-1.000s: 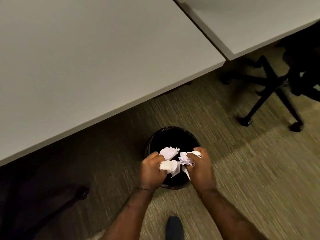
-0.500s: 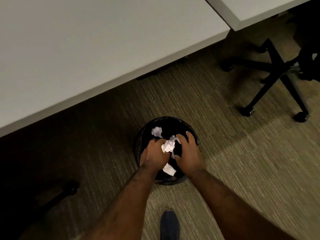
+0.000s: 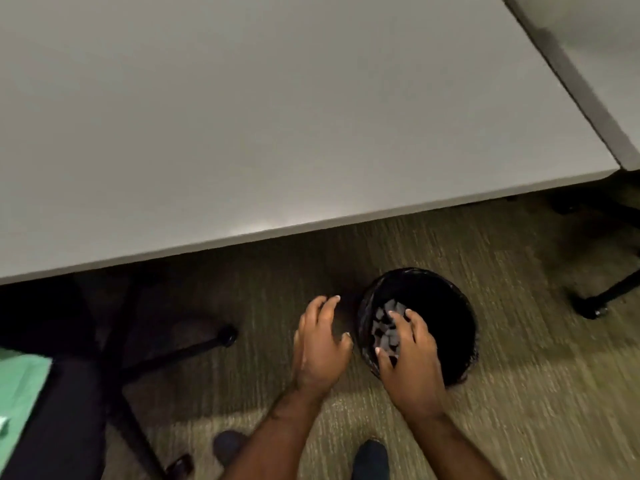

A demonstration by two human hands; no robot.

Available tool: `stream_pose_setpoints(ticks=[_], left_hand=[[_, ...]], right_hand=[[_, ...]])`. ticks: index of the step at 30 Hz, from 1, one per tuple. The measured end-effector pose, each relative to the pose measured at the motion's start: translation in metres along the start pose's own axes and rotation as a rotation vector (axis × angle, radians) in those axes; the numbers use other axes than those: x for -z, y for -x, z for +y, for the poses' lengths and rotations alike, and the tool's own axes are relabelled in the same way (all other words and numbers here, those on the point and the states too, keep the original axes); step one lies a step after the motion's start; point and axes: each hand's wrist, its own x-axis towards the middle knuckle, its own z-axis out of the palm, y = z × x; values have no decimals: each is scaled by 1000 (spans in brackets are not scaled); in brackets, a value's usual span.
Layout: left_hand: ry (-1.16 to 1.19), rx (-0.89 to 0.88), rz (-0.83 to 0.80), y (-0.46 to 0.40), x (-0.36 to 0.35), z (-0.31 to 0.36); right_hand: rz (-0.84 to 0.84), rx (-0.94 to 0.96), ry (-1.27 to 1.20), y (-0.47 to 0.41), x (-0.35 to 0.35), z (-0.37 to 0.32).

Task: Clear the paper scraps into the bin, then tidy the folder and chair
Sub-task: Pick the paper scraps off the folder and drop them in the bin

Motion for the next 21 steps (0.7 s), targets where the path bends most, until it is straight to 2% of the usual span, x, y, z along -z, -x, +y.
stream_pose_setpoints(ticks=[5,8,14,21], left_hand=[[80,182,176,31,86,-48],[111,225,260,55,142,-70],[130,319,526,98,263,-143],[15,497,602,153,348,-248]], right_hand=[[-104,146,53,22,-13,-96],[-178,270,80,41,-19,-160],[-263,549,95,77,-48,-289],[-391,791,172,126,-103,-412]])
